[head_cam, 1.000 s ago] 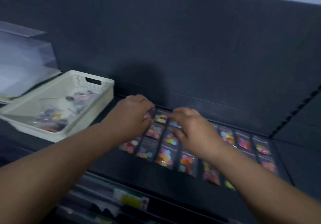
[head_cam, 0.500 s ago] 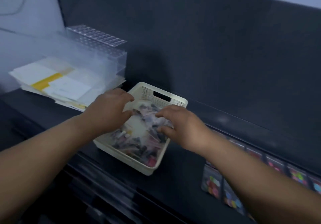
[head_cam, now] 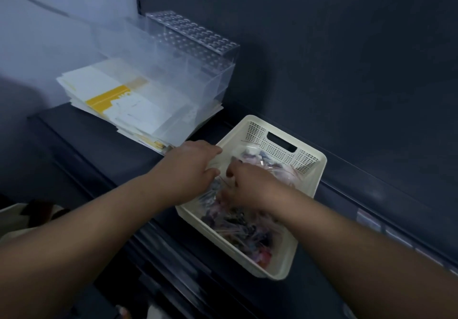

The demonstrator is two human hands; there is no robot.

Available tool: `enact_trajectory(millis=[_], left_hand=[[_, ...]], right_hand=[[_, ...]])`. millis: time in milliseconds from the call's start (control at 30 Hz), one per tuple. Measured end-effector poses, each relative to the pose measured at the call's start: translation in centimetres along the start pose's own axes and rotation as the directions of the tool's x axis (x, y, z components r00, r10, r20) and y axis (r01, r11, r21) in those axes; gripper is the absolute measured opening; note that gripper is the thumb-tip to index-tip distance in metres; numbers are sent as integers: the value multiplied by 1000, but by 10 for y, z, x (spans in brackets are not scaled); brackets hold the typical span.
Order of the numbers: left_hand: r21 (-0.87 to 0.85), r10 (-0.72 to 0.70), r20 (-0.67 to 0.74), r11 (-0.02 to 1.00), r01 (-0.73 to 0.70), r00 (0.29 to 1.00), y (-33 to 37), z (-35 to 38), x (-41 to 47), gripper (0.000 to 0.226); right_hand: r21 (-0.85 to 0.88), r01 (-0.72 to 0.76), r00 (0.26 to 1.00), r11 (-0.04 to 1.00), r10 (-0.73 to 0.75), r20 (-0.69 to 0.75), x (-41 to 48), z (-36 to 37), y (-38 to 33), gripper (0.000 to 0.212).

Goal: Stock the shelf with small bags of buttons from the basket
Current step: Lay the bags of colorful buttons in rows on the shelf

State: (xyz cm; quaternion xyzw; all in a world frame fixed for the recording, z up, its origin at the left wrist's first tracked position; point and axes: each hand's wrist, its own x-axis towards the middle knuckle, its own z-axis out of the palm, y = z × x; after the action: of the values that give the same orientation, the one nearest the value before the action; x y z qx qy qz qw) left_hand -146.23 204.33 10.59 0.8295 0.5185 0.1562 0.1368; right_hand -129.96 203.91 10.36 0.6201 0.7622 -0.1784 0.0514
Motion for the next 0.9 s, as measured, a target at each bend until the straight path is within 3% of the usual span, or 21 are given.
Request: enact_trajectory(millis=[133,200,300,400,467,533,700,800,900], left_hand=[[-18,-1,11,1000,1,1000,-2,1,1,53],[-31,-2,18,1000,3,1000,-2,1,2,52],[-40,-5,25,999,6,1000,-2,2,2,52],[-54,-6,19,999,7,1000,-3,3,2,52],[-55,-6,14,998,6,1000,-2,3,2,52],[-50,-5,15,999,6,1000,-2,4,1,52],[-47,-14,15,999,14,1000,-1,2,-1,53],[-63,-26,17,998,27,1000,1,1,-2,53],[-57,-20,9,998,21,1000,-1,2,-1,51]], right_hand=[[-104,-81,997,991,79,-20,20,-2,10,43],[-74,-144,989,987,142,-31,21,-8,17,41],[17,-72,997,997,72,-29,15,-10,17,24],[46,-30,998,998,26,65,2,-4,5,42],[24,-55,998,998,54,29,0,3,0,63],[39,-94,995,995,95,-23,5,8,-1,69],[53,-84,995,995,86,-42,12,8,7,15],[135,-46,996,990,56,-74,9,5,12,18],[393,-33,980,919,107,-166,7,-2,16,21]])
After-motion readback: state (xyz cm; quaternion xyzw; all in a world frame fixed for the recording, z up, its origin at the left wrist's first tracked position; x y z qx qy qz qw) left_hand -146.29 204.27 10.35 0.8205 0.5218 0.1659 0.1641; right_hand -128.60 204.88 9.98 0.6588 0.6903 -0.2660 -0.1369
